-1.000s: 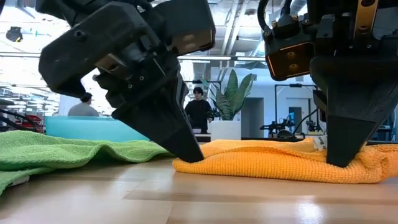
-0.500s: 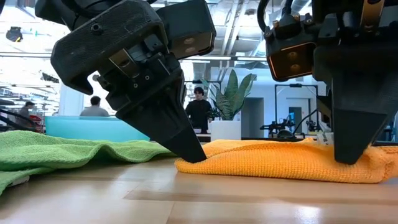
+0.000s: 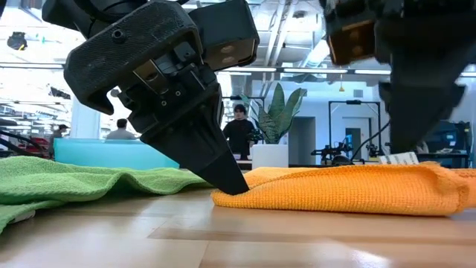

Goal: Roll microfiber towels into tight, uniform cylinder then place into a basket
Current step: Roll the yellow microfiber cloth

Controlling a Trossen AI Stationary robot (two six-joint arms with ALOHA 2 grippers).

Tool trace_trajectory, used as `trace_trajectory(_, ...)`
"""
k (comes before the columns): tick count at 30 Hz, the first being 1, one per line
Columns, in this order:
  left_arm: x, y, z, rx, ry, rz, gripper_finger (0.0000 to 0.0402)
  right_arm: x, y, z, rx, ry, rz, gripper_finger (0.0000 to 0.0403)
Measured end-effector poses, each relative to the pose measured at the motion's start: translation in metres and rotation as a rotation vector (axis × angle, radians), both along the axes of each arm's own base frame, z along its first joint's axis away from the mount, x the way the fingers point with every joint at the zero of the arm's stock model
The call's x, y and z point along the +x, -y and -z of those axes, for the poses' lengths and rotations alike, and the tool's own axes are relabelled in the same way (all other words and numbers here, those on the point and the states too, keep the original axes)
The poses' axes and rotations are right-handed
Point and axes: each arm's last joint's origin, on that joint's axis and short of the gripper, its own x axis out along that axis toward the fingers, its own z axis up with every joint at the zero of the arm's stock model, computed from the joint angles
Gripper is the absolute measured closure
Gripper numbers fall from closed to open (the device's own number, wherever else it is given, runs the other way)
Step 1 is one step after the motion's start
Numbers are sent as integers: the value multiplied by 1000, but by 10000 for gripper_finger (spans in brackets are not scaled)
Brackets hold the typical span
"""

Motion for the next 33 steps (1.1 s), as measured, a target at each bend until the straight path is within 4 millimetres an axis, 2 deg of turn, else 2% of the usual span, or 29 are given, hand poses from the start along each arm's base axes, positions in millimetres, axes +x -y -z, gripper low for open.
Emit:
trace_trajectory(5,0,0,0,-1,-1,1,386,-11,-4,-24,-49,99,-113,255)
trace_trajectory(9,0,0,0,-10,-2,-7,386,-18,-23,-34,-95,238,-246,255)
trace_trajectory(13,0,0,0,-13,-3,-11,386,-15,-40,-20,-180,314,-295,255)
trace_trajectory(19,0,0,0,-19,-3,-18,386,-4,-47,11,-184,285,-302,276)
trace_trajectory(23,0,0,0,-19,-3,-18,386,-1,-44,22,-192,246,-292,303)
trace_trajectory(33,0,0,0,-19,-4,-18,386,-2,-29,28,-209,122,-171,359)
